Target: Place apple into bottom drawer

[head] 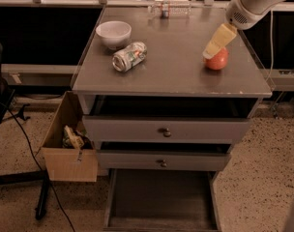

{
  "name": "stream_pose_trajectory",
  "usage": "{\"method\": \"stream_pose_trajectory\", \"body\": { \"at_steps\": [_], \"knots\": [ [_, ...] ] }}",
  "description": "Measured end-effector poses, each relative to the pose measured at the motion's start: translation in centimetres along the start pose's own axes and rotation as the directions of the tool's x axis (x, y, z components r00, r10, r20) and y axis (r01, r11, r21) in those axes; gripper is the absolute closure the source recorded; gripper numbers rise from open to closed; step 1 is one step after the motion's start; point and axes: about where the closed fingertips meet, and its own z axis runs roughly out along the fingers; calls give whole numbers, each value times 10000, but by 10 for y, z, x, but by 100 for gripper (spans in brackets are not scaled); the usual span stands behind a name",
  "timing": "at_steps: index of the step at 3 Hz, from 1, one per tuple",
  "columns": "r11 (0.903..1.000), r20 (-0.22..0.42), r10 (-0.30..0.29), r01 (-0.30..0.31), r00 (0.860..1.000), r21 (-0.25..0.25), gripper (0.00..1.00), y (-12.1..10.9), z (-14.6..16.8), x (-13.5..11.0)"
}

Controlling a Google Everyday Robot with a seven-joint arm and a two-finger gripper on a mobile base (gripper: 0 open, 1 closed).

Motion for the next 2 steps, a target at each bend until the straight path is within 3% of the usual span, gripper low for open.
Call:
{"method": "stream_pose_trajectory", "body": {
  "at_steps": [1, 2],
  "knots": [
    [9974, -326, 661, -670, 9973, -274, 0, -12, 27, 10],
    [9943, -535, 924, -950, 9943, -483, 0, -12, 36, 19]
  ]
}}
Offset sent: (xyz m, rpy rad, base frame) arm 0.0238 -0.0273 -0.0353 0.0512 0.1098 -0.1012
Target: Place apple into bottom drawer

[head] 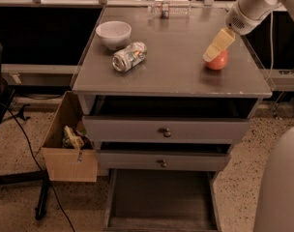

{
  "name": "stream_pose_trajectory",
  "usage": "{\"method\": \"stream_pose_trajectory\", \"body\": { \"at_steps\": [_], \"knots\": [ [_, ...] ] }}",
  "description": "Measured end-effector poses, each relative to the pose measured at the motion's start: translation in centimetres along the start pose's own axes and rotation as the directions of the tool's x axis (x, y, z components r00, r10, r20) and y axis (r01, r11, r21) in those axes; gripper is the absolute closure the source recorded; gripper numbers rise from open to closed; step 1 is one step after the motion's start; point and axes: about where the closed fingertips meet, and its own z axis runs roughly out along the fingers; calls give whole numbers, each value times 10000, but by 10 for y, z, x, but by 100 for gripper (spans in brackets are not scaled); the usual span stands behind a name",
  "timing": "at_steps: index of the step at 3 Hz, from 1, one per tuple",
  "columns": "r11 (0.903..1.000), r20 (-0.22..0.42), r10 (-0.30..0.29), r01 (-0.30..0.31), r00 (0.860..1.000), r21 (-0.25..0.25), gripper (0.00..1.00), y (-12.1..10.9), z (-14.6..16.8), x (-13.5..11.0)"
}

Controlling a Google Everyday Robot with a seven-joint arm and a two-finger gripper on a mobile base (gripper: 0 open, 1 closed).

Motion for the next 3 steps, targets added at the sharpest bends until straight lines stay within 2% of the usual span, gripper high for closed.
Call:
{"method": "stream_pose_trajectory", "body": {
  "at_steps": [2, 3],
  "knots": [
    [9977, -141, -177, 167, 9997, -652, 0, 17, -1, 19],
    [9899, 271, -617, 646, 9977, -1264, 0, 31, 1, 19]
  ]
}}
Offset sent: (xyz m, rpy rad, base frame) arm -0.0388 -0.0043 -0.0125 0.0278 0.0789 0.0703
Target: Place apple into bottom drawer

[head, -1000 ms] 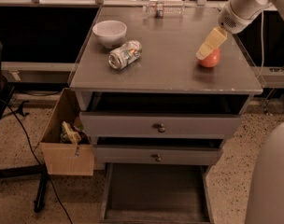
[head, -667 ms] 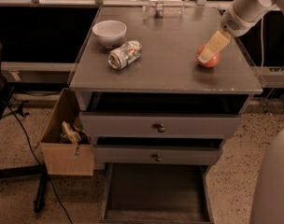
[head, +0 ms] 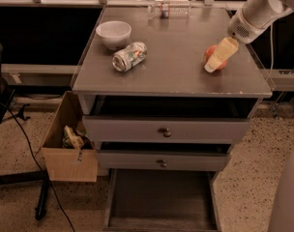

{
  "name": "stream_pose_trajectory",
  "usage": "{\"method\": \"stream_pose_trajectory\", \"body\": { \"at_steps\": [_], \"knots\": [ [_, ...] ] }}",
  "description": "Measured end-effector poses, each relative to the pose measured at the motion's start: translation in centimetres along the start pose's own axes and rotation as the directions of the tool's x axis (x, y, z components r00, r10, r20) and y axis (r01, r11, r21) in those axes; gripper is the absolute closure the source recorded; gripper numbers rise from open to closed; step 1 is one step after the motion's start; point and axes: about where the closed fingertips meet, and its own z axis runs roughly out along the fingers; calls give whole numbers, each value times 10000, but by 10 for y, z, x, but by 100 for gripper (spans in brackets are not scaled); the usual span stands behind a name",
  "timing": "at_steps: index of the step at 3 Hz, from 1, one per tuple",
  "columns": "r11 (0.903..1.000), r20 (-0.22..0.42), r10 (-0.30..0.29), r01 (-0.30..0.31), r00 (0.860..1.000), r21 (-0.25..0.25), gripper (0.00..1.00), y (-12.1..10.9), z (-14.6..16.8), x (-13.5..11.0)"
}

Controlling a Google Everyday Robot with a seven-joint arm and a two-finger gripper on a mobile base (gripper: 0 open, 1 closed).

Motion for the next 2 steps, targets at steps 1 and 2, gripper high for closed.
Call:
{"method": "stream_pose_trajectory", "body": {
  "at_steps": [1, 2],
  "knots": [
    [9951, 713, -645, 695, 9954, -710, 0, 12, 9, -10],
    [9898, 1200, -871, 996, 9889, -1021, 0, 16, 18, -18]
  ]
}}
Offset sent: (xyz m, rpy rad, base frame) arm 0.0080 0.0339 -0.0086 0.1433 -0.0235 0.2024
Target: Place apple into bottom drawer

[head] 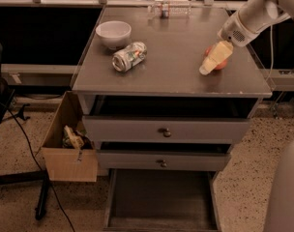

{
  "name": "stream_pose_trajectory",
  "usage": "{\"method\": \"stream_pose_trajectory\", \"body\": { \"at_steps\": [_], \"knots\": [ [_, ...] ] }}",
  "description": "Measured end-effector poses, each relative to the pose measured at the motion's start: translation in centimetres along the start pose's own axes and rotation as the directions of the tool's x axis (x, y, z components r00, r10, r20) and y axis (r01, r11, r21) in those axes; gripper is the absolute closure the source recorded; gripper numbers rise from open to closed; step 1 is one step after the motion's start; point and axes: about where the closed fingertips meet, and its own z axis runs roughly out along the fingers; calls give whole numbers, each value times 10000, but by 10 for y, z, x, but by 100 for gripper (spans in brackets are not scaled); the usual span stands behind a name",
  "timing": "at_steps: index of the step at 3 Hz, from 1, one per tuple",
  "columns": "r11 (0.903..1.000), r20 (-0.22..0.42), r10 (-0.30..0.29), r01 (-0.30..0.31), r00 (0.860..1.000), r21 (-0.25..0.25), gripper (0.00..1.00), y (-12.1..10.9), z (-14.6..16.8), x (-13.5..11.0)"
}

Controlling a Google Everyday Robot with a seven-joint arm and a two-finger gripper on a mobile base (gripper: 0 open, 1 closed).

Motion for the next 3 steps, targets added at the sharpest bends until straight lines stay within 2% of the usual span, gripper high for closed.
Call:
{"method": "stream_pose_trajectory", "body": {
  "at_steps": [1, 3],
  "knots": [
    [9999, 353, -81, 84, 9993, -99, 0, -6, 12, -6],
    [9997, 299, 99, -106, 9995, 232, 0, -31, 24, 7]
  ]
}}
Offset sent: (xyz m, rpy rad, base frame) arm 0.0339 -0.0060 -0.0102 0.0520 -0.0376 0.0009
